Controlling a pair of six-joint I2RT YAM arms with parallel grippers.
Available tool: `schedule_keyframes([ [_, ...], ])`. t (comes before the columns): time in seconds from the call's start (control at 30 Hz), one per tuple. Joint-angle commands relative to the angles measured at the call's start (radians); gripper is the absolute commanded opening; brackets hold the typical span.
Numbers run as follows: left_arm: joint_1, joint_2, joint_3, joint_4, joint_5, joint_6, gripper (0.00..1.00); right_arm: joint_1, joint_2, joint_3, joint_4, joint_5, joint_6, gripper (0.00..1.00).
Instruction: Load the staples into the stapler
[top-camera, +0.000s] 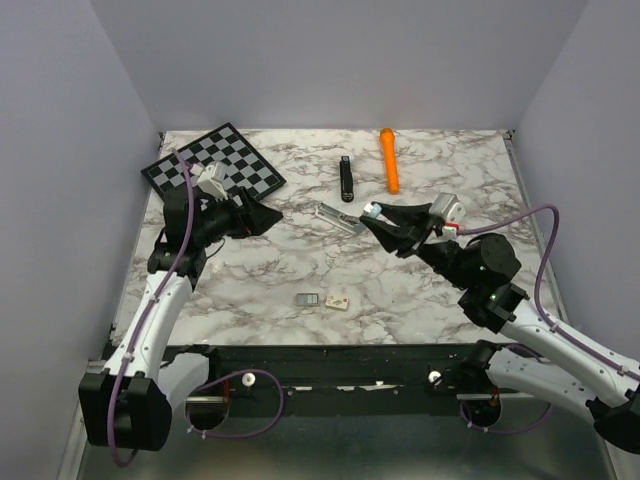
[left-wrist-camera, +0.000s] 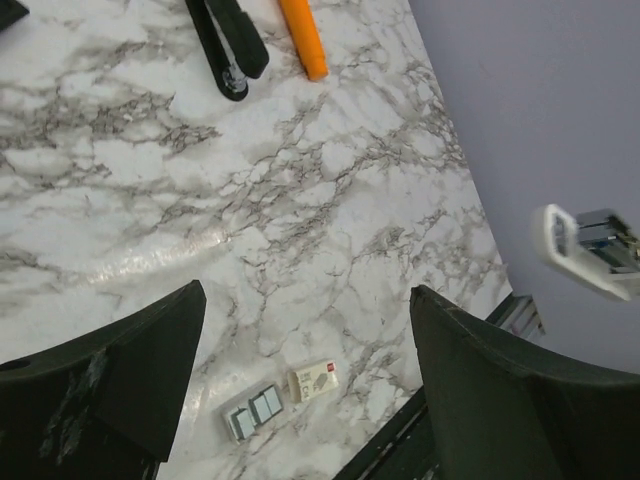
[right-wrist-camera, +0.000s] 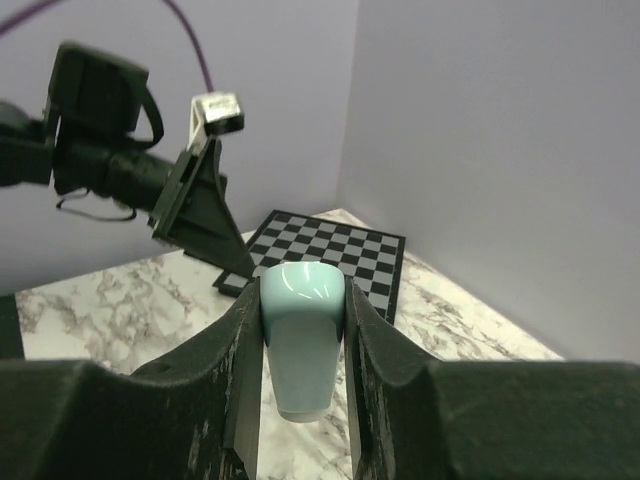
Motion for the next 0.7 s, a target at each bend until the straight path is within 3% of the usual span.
schedule_keyframes([
  [0.0, -0.032, -0.064, 0.094, -0.159, 0.044, 0.29, 0.91, -0.007, 0.021, 0.046, -0.06, -0.137, -0.027, 0.01],
  [0.3, -0.228, -0.254, 0.065, -0.042, 0.153, 0.49, 0.99, -0.01, 0.075, 0.103, -0.123, -0.293, -0.059, 0.01],
  [0.5, -0.343, -0.247, 0.044, 0.058, 0.22, 0.525, 0.99, -0.01, 0.098, 0.123, -0.143, -0.382, -0.053, 0.01],
  [0.67, -0.415, -0.193, 0.099, 0.008, 0.197, 0.622, 0.94, -0.01, 0.112, 0.146, -0.168, -0.438, -0.047, 0.01],
])
